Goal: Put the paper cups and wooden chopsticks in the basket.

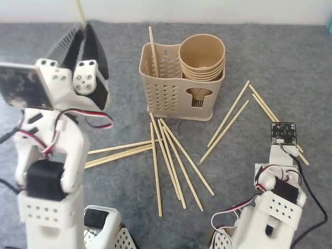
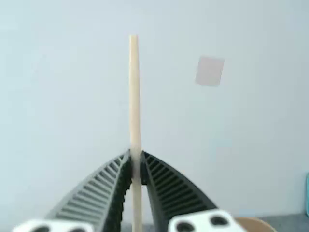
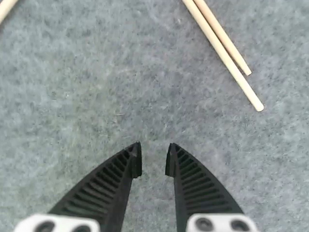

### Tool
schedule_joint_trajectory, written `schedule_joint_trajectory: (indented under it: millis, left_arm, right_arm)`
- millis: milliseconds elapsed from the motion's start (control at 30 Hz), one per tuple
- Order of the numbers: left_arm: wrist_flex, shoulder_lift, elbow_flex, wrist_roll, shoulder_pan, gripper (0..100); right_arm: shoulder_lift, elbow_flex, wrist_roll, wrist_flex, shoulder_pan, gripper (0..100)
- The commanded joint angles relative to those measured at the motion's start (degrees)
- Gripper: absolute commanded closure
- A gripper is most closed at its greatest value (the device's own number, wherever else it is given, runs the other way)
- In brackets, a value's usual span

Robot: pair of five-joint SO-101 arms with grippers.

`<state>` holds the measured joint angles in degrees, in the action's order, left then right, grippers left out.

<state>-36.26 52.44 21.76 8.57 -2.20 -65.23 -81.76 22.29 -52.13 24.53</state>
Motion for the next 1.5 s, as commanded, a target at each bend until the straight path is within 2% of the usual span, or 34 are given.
schedule_joint_trajectory:
  millis: [0, 100, 267, 533, 933, 1033, 1133, 1233, 1333, 1467]
  left_arm:
    - [14.86, 0.79, 4.7, 0.18, -2.02, 99]
    - [23.82, 1.05, 10.86, 0.09, -3.52, 99]
    - [33.05, 2.29, 17.45, 0.18, -6.33, 99]
    - [50.29, -6.59, 21.67, 0.53, -9.23, 99]
    - [64.7, -25.23, 21.41, 0.53, -12.66, 99]
    - [64.97, -27.43, 20.18, 0.53, -12.22, 98]
    - [64.18, -28.31, 20.18, 0.62, -11.16, 89]
    - [58.55, -28.22, 19.65, 1.49, -10.55, 80]
    - [54.95, -28.22, 17.45, 2.99, -8.79, 80]
    - [54.51, -27.6, 15.6, 4.31, -5.54, 80]
  right_arm:
    - [-1.27, 0.35, -0.26, 0.92, 0.13, 89.4]
    - [-1.27, 0.26, -0.26, 0.92, 0.13, 89.4]
    - [-1.27, 0.26, -0.26, 0.92, 0.13, 89.4]
    - [-1.27, 0.26, -0.26, 0.92, 0.13, 89.4]
    - [-1.27, 0.26, -0.26, 0.92, 0.13, 89.4]
    - [-1.27, 0.26, 0.0, 0.92, 0.13, 89.4]
    - [-1.27, 0.09, 1.32, 0.92, 0.13, 89.4]
    - [-1.27, -0.44, 1.49, 2.15, 0.04, 89.4]
    - [-1.27, -0.44, 1.58, 2.24, 0.04, 89.4]
    - [-1.27, -0.44, 1.58, 2.24, 0.13, 89.4]
